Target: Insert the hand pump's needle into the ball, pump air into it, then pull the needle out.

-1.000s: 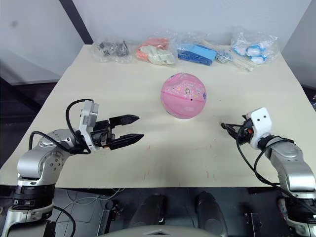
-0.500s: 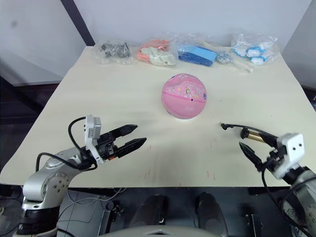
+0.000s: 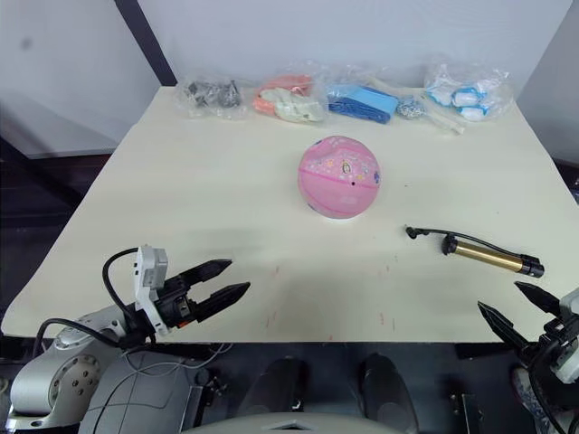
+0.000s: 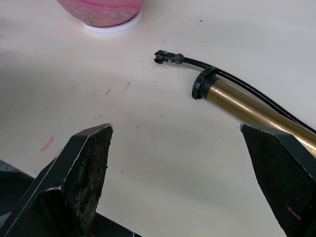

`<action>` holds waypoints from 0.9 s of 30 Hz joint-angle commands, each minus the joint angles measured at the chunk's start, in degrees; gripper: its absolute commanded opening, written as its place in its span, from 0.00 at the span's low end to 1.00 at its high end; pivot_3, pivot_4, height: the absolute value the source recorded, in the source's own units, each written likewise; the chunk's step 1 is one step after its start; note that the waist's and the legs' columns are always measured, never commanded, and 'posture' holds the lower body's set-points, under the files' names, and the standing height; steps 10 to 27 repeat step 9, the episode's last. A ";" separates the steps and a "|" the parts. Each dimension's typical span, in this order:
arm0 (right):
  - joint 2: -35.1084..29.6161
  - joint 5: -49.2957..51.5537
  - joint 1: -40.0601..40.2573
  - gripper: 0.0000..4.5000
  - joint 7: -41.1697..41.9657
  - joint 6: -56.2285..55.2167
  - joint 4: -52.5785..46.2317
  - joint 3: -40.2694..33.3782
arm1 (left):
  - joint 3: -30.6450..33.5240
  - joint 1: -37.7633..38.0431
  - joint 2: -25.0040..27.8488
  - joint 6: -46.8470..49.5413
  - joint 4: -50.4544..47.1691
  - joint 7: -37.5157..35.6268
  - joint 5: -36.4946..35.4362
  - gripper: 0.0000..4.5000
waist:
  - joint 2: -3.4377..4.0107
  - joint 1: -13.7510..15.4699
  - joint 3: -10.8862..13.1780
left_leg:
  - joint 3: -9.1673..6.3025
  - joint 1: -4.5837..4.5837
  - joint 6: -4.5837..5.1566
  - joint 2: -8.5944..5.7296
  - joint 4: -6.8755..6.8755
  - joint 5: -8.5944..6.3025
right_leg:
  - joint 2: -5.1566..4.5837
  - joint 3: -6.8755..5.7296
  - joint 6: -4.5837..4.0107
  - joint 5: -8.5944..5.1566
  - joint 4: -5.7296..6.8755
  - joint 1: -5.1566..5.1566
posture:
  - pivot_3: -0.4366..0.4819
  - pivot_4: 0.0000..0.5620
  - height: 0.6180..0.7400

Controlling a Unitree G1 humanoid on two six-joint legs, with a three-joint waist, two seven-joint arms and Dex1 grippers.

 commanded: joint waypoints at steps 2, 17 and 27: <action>-0.41 1.00 0.75 0.96 0.70 -1.53 0.19 -2.87 | 0.87 0.71 0.04 2.65 -8.85 5.07 -3.13 1.00 | -0.01 0.03 0.01 | -0.01 -0.01 0.00 0.00 0.00 0.00 | -0.01 0.00 0.00 0.00 -0.02 0.00 | 0.48 0.27 1.00; -0.30 0.83 1.18 0.96 1.08 -2.21 0.58 -2.39 | 0.56 -0.61 0.99 6.77 -11.19 9.46 -6.15 1.00 | 0.00 0.01 0.00 | 0.05 0.00 0.00 0.01 -0.01 -0.01 | 0.04 0.00 0.00 0.00 -0.03 0.00 | 0.48 0.27 1.00; -0.30 0.83 1.18 0.96 1.08 -2.21 0.58 -2.39 | 0.56 -0.61 0.99 6.77 -11.19 9.46 -6.15 1.00 | 0.00 0.01 0.00 | 0.05 0.00 0.00 0.01 -0.01 -0.01 | 0.04 0.00 0.00 0.00 -0.03 0.00 | 0.48 0.27 1.00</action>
